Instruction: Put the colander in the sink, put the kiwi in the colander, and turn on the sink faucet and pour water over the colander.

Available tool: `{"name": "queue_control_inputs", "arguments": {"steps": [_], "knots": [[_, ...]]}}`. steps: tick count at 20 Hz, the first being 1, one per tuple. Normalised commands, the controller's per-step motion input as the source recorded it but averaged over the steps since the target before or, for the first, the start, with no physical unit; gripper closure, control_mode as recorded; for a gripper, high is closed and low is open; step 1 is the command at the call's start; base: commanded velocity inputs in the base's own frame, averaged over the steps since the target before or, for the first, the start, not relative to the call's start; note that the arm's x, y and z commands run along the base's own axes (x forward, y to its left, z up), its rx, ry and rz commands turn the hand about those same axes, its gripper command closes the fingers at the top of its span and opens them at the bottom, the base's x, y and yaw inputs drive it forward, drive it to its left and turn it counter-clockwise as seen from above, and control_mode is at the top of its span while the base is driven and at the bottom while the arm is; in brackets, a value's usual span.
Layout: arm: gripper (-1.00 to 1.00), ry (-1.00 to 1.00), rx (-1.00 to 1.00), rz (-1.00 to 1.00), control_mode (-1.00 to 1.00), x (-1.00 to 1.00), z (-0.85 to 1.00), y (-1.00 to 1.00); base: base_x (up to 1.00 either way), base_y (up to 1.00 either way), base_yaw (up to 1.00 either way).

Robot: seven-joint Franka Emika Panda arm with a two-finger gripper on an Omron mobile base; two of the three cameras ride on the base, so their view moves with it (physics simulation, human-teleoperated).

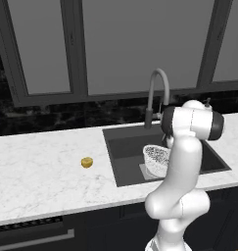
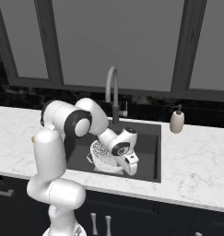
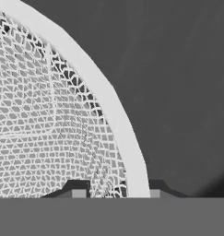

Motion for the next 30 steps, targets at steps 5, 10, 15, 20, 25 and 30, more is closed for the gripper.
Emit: {"name": "queue_control_inputs", "arguments": {"steps": [5, 10, 15, 20, 25, 30], "knots": [[1.0, 0.01, 0.0, 0.0, -1.0, 0.1, -0.37, 0.06, 0.0, 0.0, 0.0], [-1.0, 0.0, 0.0, 0.0, -1.0, 0.0, -0.09, 0.19, 0.0, 0.0, 0.0], [-1.0, -0.05, 0.0, 0.0, -1.0, -0.01, 0.0, 0.14, 0.0, 0.0, 0.0], [-1.0, -0.13, 0.0, 0.0, -1.0, -0.12, 0.08, 0.03, 0.0, 0.0, 0.0], [-1.0, -0.24, 0.0, 0.0, -1.0, -0.16, 0.37, 0.0, 0.0, 0.0, 0.0], [-1.0, -0.34, 0.03, 0.0, -1.0, -0.27, 0.9, 0.0, 0.0, 0.0, 0.0]]}}
